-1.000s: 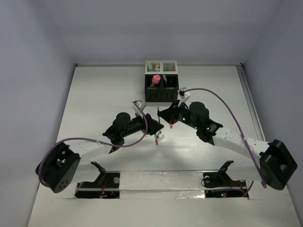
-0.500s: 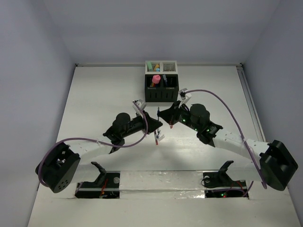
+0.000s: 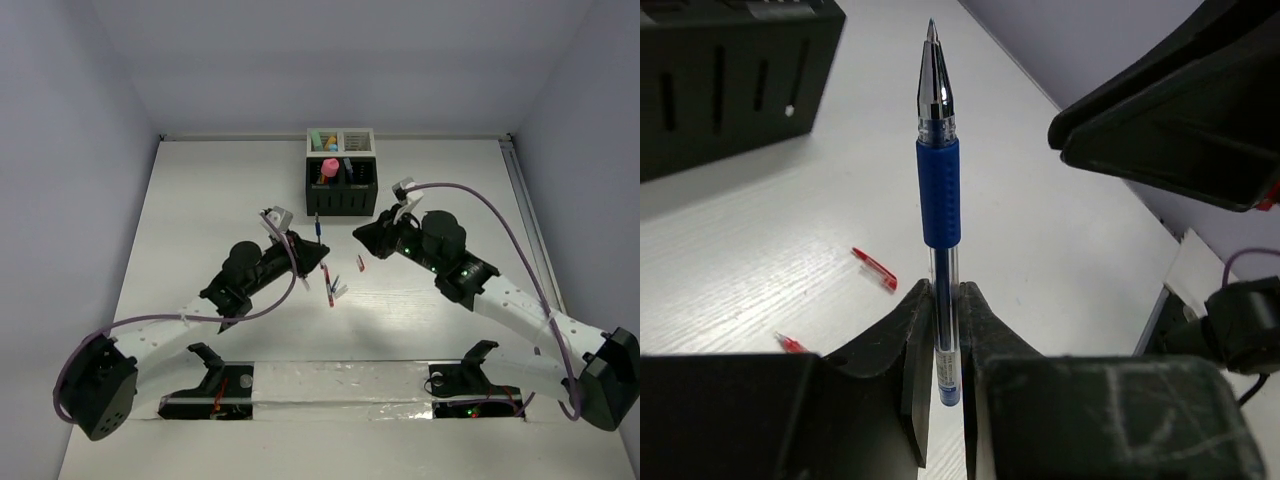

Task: Sort the stationery into containers
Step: Move the pen cap to the center of the board.

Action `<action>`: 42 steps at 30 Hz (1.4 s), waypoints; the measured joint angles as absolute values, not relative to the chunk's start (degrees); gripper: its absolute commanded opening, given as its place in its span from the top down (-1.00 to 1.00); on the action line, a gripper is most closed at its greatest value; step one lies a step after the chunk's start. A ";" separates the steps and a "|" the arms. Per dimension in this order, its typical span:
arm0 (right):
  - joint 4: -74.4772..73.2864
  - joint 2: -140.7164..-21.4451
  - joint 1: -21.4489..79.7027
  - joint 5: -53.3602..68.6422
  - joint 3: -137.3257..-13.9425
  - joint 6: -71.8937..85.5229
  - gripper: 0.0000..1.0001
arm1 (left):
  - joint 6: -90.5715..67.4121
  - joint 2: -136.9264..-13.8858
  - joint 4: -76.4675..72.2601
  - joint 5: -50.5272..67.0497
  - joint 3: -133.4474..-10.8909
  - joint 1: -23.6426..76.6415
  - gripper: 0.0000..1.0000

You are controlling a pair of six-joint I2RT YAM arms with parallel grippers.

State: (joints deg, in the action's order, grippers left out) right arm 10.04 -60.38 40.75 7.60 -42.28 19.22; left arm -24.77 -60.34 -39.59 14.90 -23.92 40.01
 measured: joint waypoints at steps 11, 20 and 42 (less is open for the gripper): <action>-5.98 -77.19 39.05 14.31 -49.28 18.57 0.25 | -24.01 -47.94 -34.44 3.51 -22.13 39.11 1.00; -13.28 -84.66 43.90 11.35 -54.52 24.93 0.07 | -24.01 -47.70 -33.01 2.76 -21.85 39.11 1.00; -14.66 -98.76 47.75 0.62 -58.15 31.77 0.34 | -24.03 -47.72 -33.10 3.03 -21.34 39.11 1.00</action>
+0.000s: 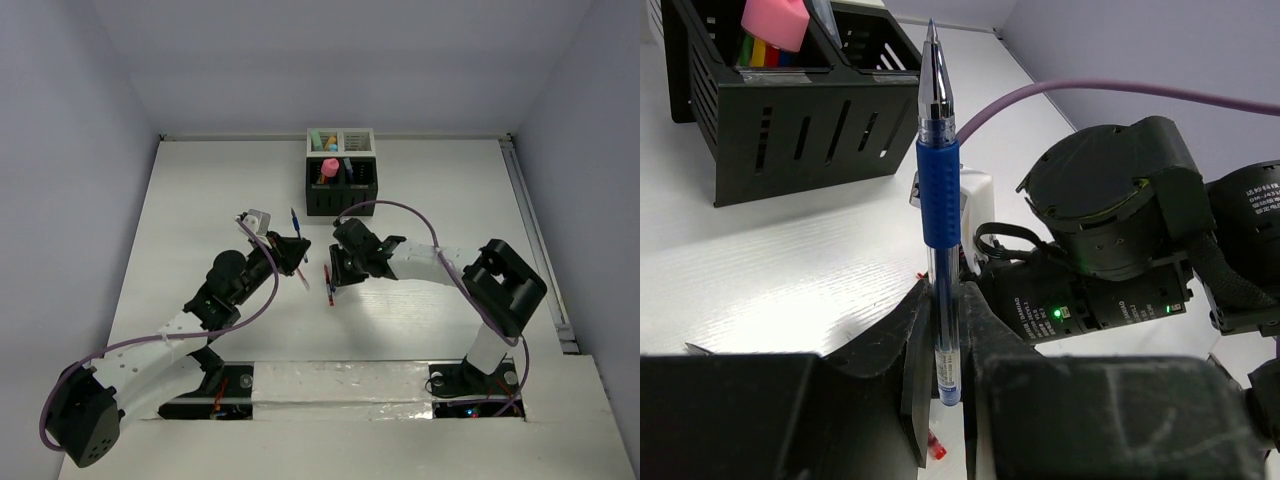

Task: Sort the stationery into containers
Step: Move the pen cap to the center of the board.

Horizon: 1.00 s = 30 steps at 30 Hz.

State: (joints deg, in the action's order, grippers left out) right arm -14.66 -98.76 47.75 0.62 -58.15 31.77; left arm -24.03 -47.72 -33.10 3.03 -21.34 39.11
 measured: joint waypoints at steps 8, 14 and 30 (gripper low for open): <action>-16.75 -99.79 48.51 -1.74 -59.68 31.75 0.42 | -24.03 -47.72 -33.10 3.01 -21.34 39.11 1.00; -17.65 -102.83 48.53 -2.68 -62.26 31.70 0.65 | -24.03 -47.68 -33.08 2.94 -21.34 39.11 1.00; -10.46 -104.33 47.62 -10.13 -64.29 12.73 0.11 | -24.01 -45.84 -33.08 2.52 -20.99 39.11 1.00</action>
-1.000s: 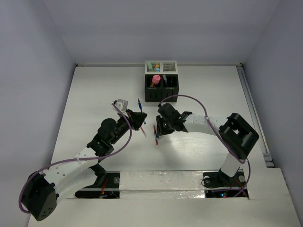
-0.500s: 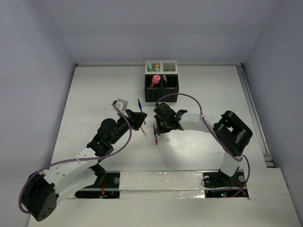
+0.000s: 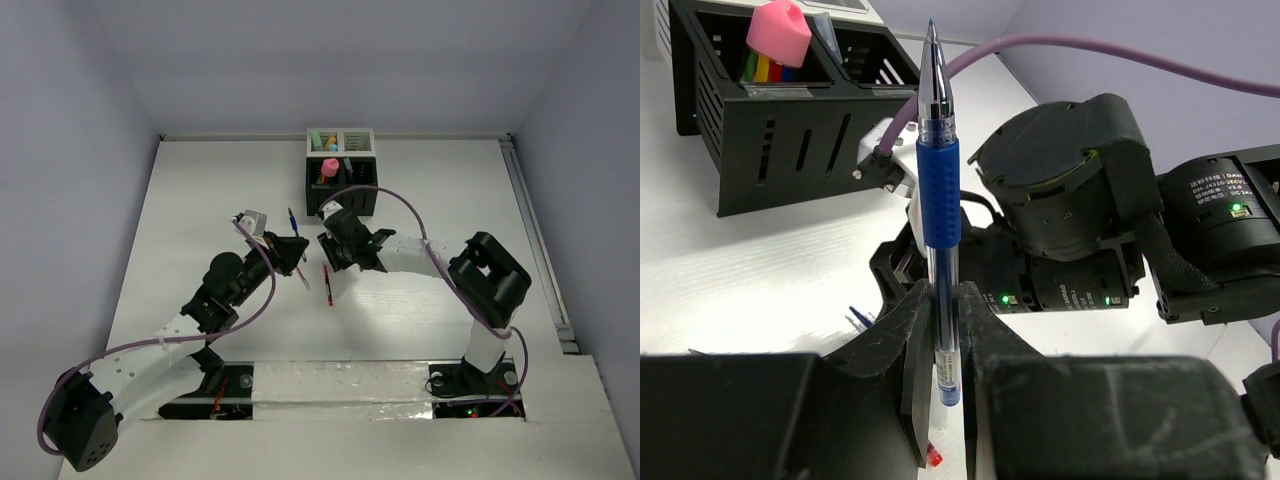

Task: Sort the stationery into containers
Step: Move the pen cap to the center of the board.

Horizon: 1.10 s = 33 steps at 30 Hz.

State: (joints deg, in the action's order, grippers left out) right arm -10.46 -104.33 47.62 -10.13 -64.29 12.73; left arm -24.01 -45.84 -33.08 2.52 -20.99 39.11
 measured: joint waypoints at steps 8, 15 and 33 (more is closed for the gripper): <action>-9.13 -102.26 47.33 -9.89 -63.02 6.50 0.10 | -24.01 -45.84 -33.08 2.48 -20.99 39.11 1.00; -8.03 -95.74 47.33 -4.21 -61.01 17.32 0.68 | -24.03 -45.98 -33.10 2.48 -20.99 39.11 1.00; -5.56 -102.78 47.33 -3.81 -59.83 25.58 1.00 | -24.01 -46.06 -33.10 2.39 -20.99 39.11 1.00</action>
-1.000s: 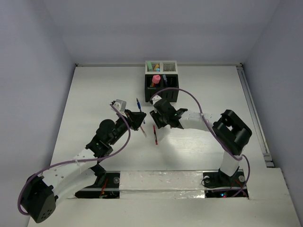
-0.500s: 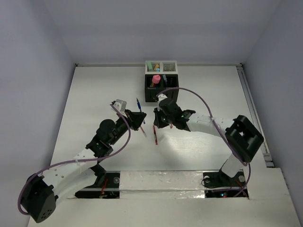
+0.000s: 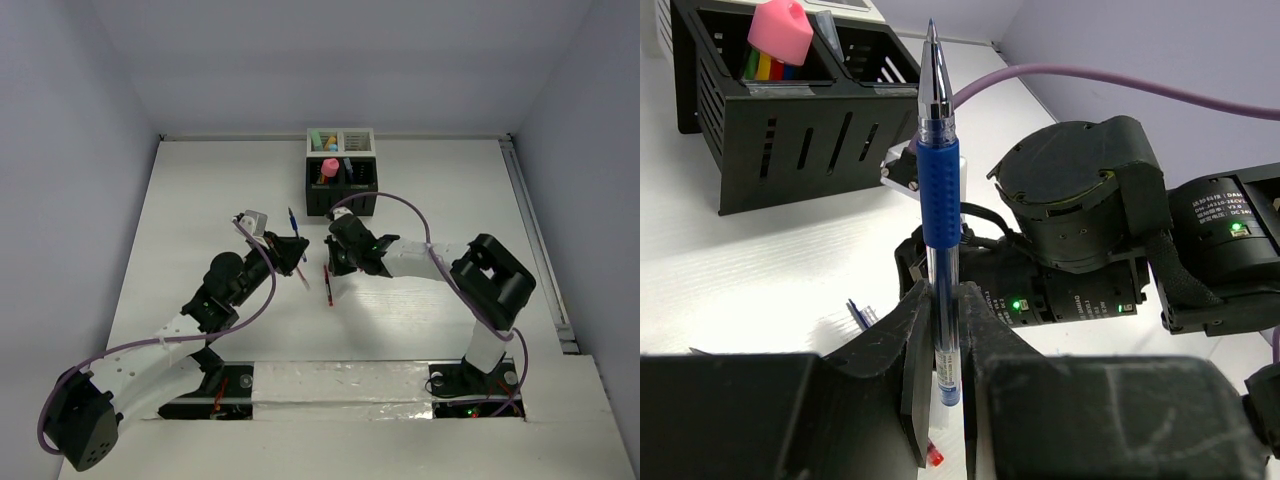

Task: Sort the stationery into containers
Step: Move the pen cap to the center of the board.

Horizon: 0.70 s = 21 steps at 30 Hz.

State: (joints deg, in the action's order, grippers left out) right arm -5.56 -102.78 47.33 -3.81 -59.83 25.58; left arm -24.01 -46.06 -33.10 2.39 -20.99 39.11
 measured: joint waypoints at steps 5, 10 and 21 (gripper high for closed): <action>-5.58 -103.68 47.33 -5.91 -60.10 25.89 1.00 | -24.01 -46.24 -33.12 2.37 -20.99 39.11 1.00; -6.68 -104.31 47.33 -9.19 -60.36 26.17 1.00 | -24.01 -47.03 -33.08 2.42 -20.99 39.11 1.00; -6.81 -104.36 45.52 -11.75 -60.40 25.98 1.00 | -24.01 -47.46 -33.19 2.44 -20.99 39.11 1.00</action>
